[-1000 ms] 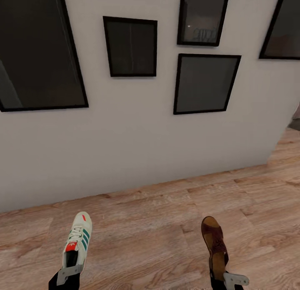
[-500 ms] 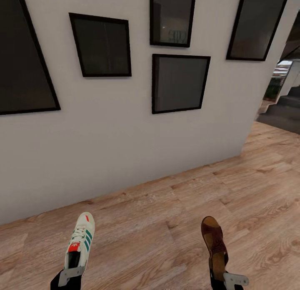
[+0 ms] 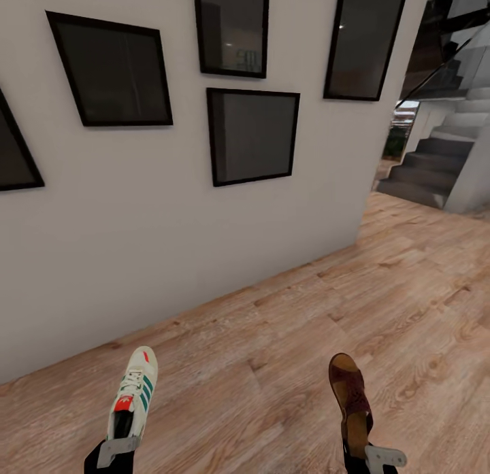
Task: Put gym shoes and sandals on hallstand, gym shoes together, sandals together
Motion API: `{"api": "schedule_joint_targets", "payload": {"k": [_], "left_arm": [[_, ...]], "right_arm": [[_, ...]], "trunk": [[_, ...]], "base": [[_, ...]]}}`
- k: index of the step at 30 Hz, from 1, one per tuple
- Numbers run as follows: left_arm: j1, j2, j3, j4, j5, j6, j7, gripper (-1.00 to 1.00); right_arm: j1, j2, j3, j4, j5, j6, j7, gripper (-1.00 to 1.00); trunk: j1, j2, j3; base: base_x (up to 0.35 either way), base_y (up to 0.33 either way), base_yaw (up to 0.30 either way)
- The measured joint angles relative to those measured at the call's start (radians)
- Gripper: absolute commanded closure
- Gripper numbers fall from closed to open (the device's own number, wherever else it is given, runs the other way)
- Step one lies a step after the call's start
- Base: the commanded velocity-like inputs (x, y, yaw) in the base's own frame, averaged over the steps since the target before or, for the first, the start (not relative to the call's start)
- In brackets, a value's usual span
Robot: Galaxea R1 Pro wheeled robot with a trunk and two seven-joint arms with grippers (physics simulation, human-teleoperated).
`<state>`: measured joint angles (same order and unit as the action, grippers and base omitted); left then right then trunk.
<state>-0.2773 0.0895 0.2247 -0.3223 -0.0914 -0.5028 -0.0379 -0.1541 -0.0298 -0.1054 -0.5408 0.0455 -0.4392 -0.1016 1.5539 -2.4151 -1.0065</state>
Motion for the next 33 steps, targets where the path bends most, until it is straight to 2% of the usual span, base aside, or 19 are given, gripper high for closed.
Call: {"api": "schedule_joint_targets", "payload": {"k": [33], "left_arm": [[0.000, 0.000, 0.000, 0.001, 0.000, 0.000, 0.001, 1.00]], "right_arm": [[0.000, 0.000, 0.000, 0.001, 0.000, 0.000, 0.000, 1.00]], "trunk": [[0.000, 0.000, 0.000]], "base": [[0.000, 0.000, -0.300]]}}
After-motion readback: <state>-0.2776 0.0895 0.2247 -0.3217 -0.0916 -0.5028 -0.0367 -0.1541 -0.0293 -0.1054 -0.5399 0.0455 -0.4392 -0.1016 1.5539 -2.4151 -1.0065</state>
